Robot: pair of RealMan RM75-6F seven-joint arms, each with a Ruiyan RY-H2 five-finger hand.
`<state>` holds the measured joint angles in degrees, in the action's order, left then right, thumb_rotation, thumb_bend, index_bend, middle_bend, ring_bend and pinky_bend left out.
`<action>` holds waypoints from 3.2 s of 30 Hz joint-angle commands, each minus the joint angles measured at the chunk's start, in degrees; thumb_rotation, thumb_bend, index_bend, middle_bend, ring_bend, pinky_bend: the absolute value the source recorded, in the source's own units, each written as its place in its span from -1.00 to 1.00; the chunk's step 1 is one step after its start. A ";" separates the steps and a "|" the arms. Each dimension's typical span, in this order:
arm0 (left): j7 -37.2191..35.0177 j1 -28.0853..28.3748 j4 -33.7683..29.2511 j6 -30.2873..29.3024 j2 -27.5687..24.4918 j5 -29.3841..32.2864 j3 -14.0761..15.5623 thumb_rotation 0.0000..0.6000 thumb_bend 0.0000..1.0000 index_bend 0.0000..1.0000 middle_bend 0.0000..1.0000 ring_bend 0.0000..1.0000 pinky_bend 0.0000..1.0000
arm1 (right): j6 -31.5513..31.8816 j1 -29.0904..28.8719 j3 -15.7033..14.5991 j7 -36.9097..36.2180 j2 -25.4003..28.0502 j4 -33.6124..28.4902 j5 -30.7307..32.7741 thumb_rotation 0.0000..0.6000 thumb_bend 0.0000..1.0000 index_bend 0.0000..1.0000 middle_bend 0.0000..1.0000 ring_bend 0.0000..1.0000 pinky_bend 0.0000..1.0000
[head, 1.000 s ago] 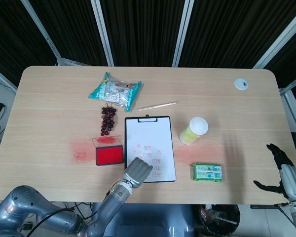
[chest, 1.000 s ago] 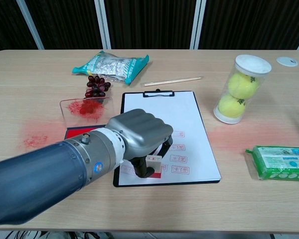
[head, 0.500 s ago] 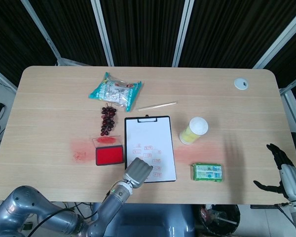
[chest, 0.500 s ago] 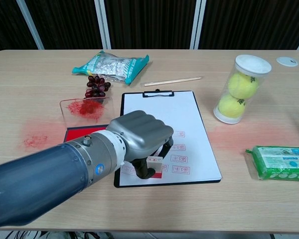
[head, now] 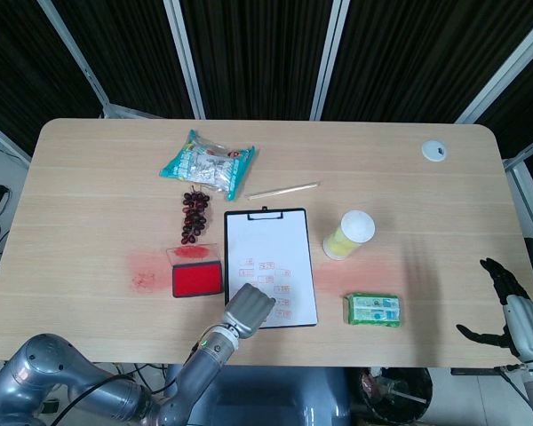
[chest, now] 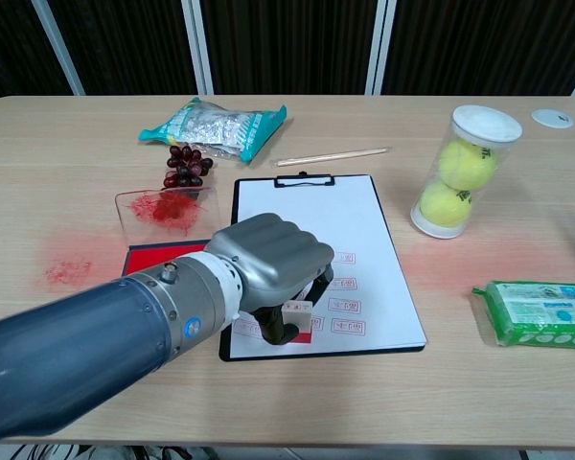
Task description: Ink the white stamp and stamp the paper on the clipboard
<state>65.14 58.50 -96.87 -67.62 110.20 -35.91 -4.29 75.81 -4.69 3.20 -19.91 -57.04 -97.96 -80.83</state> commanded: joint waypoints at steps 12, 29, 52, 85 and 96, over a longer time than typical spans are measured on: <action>0.56 0.10 0.61 -0.04 0.46 0.28 0.55 1.00 0.05 0.58 0.67 0.89 1.00 | 0.06 0.03 0.01 -0.08 0.00 0.01 -0.02 1.00 -0.64 -0.86 -1.00 -1.00 -0.73; 0.40 -0.07 0.67 -0.52 0.35 -0.32 0.31 1.00 0.05 0.58 0.68 0.89 1.00 | 0.13 0.04 -0.02 -0.10 0.00 0.06 -0.18 1.00 -0.65 -0.86 -1.00 -1.00 -0.73; 0.25 0.60 -9.37 -3.65 -6.95 -2.74 -3.67 1.00 0.05 0.58 0.68 0.89 1.00 | 0.43 0.12 -0.07 0.47 -0.14 0.02 -0.33 1.00 -0.64 -0.86 -1.00 -1.00 -0.73; -38.32 -17.02 3.35 5.32 -33.23 -29.91 14.56 1.00 -0.02 0.50 0.58 0.89 1.00 | 1.45 0.32 -0.08 3.24 -0.88 0.33 -0.54 1.00 -0.65 -0.86 -1.00 -1.00 -0.73; -41.94 -18.15 10.81 9.88 -31.22 -32.23 13.52 1.00 -0.06 0.44 0.53 0.89 1.00 | 1.38 0.27 0.10 3.91 -1.10 0.49 -0.09 1.00 -0.65 -0.86 -1.00 -1.00 -0.73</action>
<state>23.57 40.63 -86.65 -58.14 78.79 -67.95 9.45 77.19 -4.42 3.30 -16.00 -58.14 -97.47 -80.92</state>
